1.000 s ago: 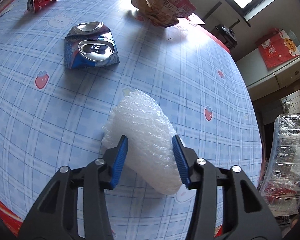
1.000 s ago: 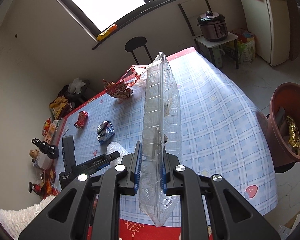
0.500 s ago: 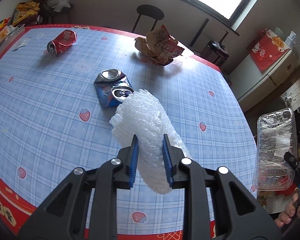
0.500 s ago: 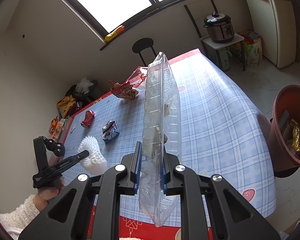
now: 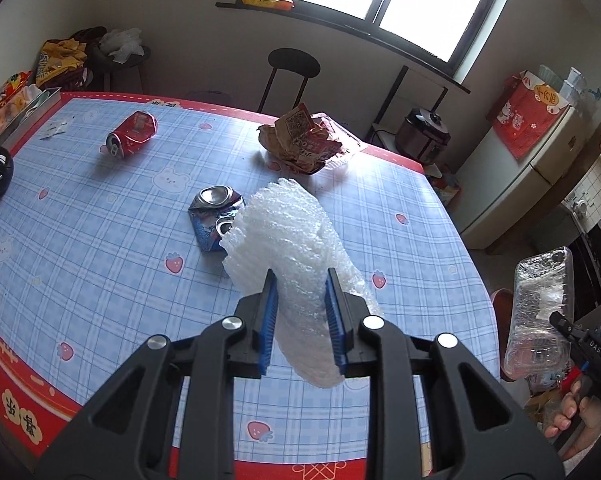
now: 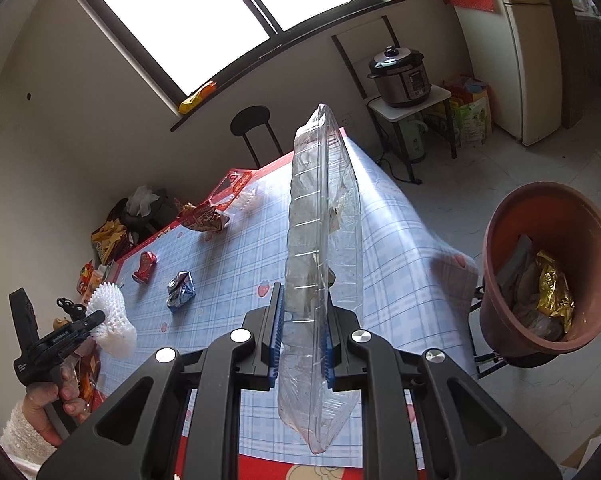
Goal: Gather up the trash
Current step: 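Carry the clear bottle over the terracotta pot and open the right gripper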
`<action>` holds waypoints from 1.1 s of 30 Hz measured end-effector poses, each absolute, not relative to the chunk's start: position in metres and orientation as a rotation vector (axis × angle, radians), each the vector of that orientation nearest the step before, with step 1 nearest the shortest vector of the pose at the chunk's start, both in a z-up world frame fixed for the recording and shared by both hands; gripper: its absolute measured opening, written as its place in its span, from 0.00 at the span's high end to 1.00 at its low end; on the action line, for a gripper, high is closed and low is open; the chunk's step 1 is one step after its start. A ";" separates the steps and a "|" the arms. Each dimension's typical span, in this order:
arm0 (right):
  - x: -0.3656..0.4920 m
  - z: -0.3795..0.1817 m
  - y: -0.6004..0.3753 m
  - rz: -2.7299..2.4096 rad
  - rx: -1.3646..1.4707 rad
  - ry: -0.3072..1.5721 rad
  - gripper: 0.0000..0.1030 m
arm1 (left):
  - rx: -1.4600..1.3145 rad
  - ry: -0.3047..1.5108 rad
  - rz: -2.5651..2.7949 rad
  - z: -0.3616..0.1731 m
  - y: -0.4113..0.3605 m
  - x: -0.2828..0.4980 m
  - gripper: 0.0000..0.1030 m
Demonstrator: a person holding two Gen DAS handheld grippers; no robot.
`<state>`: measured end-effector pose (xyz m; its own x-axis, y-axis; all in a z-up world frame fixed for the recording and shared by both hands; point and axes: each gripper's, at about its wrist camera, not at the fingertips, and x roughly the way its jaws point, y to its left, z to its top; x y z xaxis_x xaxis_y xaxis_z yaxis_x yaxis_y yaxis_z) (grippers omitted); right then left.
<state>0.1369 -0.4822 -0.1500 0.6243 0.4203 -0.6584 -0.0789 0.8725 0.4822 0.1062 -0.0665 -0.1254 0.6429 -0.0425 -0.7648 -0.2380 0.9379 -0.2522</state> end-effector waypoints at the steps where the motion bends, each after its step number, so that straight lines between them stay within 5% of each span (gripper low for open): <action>1: 0.138 -0.152 -0.495 0.272 0.431 0.853 0.84 | -0.345 0.867 0.110 -0.124 -0.072 0.107 0.75; 15: 0.188 -0.211 -0.655 -0.025 0.341 0.933 0.84 | -0.313 0.863 0.038 -0.123 -0.153 0.123 0.74; 33: 0.201 -0.262 -0.691 -0.155 0.336 1.038 0.82 | -0.290 0.859 0.025 -0.123 -0.173 0.128 0.74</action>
